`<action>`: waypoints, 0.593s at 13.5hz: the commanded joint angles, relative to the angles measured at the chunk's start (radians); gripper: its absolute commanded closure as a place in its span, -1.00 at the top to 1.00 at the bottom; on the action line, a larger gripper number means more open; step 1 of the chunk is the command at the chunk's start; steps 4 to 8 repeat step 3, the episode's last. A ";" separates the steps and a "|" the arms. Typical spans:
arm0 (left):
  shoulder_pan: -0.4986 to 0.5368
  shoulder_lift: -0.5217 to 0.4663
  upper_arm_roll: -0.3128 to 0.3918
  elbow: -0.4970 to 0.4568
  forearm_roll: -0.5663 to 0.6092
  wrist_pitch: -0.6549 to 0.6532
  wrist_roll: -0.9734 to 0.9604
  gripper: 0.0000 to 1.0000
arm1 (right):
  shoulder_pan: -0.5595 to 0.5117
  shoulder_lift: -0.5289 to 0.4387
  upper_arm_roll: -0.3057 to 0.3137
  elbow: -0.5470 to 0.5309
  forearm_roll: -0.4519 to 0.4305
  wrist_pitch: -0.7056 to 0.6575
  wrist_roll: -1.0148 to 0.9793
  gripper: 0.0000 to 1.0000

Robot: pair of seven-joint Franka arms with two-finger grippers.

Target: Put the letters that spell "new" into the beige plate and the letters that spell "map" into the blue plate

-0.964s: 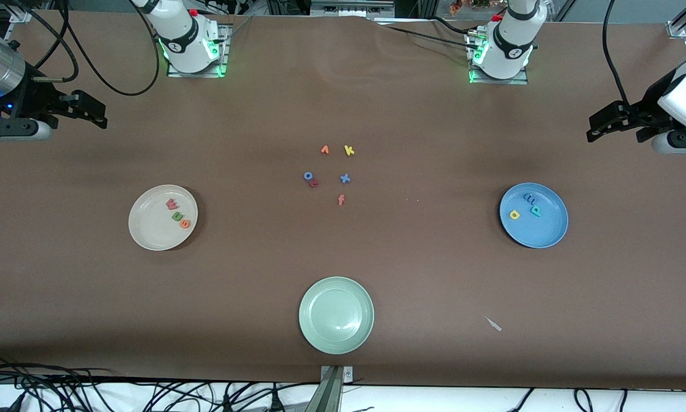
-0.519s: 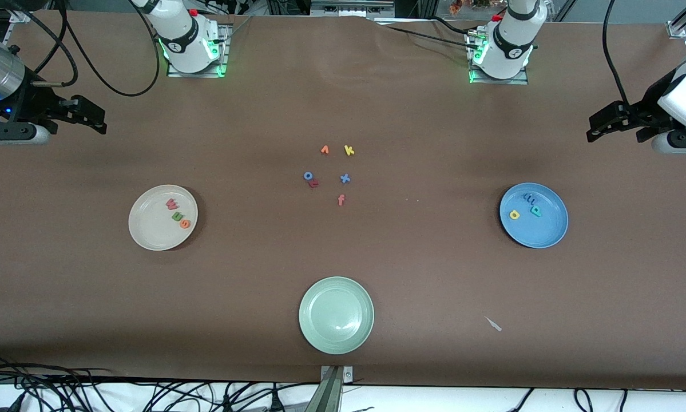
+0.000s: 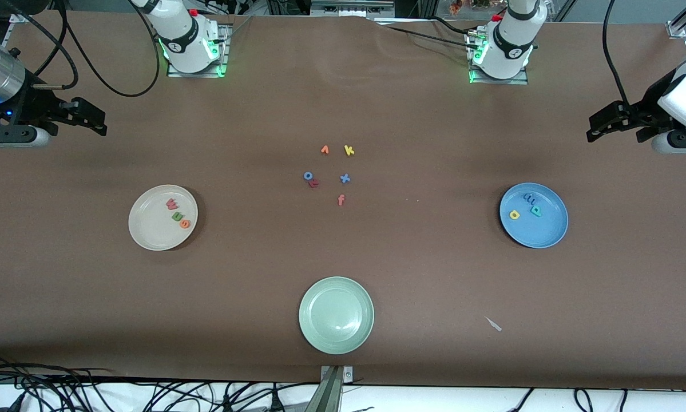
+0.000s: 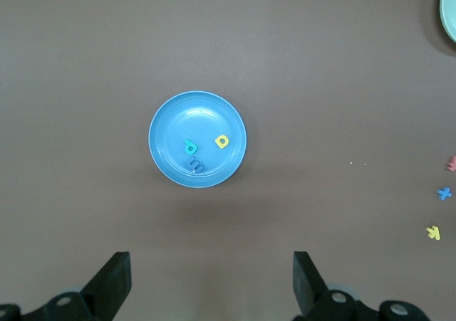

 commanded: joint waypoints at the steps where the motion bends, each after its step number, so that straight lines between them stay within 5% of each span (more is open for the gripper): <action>1: -0.004 0.007 -0.002 0.025 0.027 -0.019 -0.002 1.00 | 0.006 0.011 -0.007 0.025 -0.002 -0.008 0.002 1.00; 8: -0.004 0.007 -0.002 0.025 0.027 -0.019 -0.002 1.00 | 0.004 0.014 -0.007 0.025 -0.002 -0.007 0.002 1.00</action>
